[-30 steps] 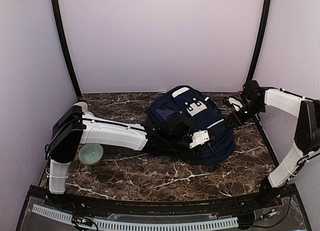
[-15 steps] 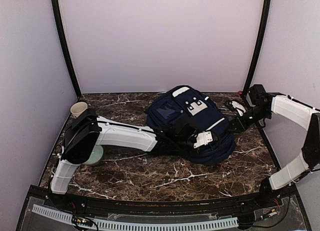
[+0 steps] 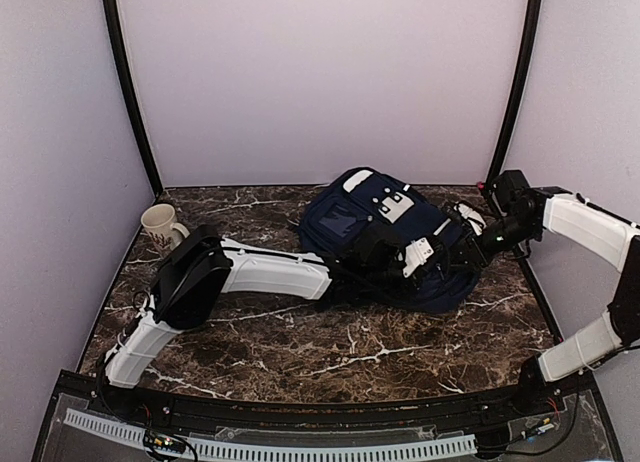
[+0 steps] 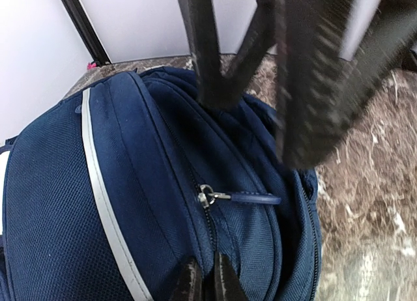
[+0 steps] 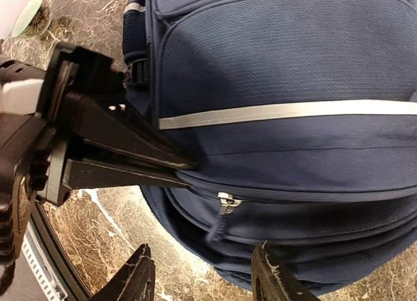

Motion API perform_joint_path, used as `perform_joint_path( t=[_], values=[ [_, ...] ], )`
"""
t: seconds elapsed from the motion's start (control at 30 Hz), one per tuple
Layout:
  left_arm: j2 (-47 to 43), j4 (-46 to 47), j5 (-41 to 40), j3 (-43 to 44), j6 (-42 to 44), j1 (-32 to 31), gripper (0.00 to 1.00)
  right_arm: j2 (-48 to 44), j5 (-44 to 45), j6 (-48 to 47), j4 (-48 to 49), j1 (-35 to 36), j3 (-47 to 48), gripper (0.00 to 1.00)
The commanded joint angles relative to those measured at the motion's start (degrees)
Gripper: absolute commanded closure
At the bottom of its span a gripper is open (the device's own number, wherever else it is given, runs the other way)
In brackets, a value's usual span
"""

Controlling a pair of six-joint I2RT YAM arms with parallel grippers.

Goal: Pack the student bag
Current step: Pick up the student bag from the center of the board, then grab the upper front pocket of the student bag.

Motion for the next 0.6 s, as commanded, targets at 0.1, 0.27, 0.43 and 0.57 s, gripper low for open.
perform_joint_path(
  t=[0.1, 0.27, 0.43, 0.57],
  values=[
    [0.94, 13.84, -2.35, 3.35, -8.73, 0.84, 1.00, -0.82, 5.80, 2.92, 4.74, 0.95, -2.10, 0.46],
    [1.23, 17.48, -2.31, 3.03, -11.00, 0.84, 1.00, -1.44, 6.89, 1.91, 7.87, 1.00, -4.68, 0.46],
    [1.81, 18.11, -1.75, 3.84, -12.20, 0.92, 1.00, -1.31, 4.81, 0.90, 9.62, 1.65, -5.58, 0.50],
    [1.84, 18.12, -1.38, 3.75, -12.73, 0.91, 1.00, -1.61, 7.28, 1.66, 12.82, 3.60, -6.70, 0.54]
  ],
)
